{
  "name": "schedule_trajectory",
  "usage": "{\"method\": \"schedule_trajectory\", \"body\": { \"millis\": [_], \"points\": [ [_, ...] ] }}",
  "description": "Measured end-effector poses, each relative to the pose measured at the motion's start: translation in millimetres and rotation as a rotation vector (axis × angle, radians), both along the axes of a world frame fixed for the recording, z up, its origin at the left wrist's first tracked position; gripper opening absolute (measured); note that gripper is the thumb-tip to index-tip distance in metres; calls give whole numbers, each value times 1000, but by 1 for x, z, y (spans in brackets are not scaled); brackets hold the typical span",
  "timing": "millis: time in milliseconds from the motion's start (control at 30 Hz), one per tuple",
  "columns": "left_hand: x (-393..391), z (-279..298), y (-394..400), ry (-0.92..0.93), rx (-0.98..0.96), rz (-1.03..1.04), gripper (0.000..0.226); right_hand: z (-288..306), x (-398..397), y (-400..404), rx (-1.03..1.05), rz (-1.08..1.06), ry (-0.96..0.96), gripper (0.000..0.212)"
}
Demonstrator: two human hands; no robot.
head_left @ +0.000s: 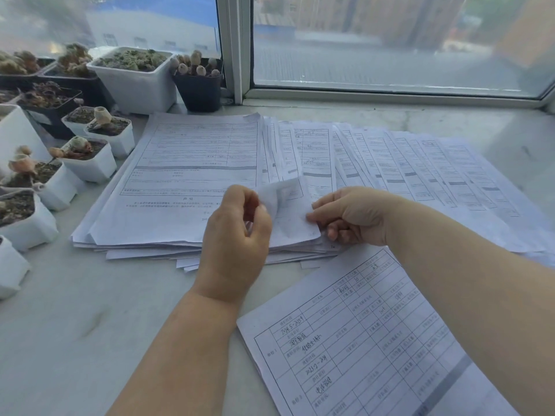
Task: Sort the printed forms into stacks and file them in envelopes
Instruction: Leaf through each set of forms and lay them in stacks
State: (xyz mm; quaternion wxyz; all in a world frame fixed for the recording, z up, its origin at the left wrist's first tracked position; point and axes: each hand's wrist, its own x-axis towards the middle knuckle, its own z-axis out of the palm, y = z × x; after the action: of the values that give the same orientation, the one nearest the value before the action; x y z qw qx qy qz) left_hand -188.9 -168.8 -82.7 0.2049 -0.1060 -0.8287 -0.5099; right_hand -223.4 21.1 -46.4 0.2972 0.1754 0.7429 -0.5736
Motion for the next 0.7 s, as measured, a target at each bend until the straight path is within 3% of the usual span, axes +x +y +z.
{"method": "schedule_trajectory", "body": {
  "millis": [200,333,400,467,600,700],
  "points": [
    [1,-1,4,28,-8,-32,20,2,-3,-19,199,-16,24,39],
    [3,0,3,104,-126,-79,21,3,-5,-24,262,-19,37,49],
    [4,-1,3,59,-197,-87,42,3,-3,-24,259,-10,46,47],
    [3,-4,1,-10,-231,-60,57,6,1,-22,218,6,67,36],
    [-4,-5,-3,-77,-184,83,13,23,5,-2,-61,-56,177,17],
    [-4,-2,-3,-111,-71,82,45,39,7,13,-195,-74,183,21]
  ]
}}
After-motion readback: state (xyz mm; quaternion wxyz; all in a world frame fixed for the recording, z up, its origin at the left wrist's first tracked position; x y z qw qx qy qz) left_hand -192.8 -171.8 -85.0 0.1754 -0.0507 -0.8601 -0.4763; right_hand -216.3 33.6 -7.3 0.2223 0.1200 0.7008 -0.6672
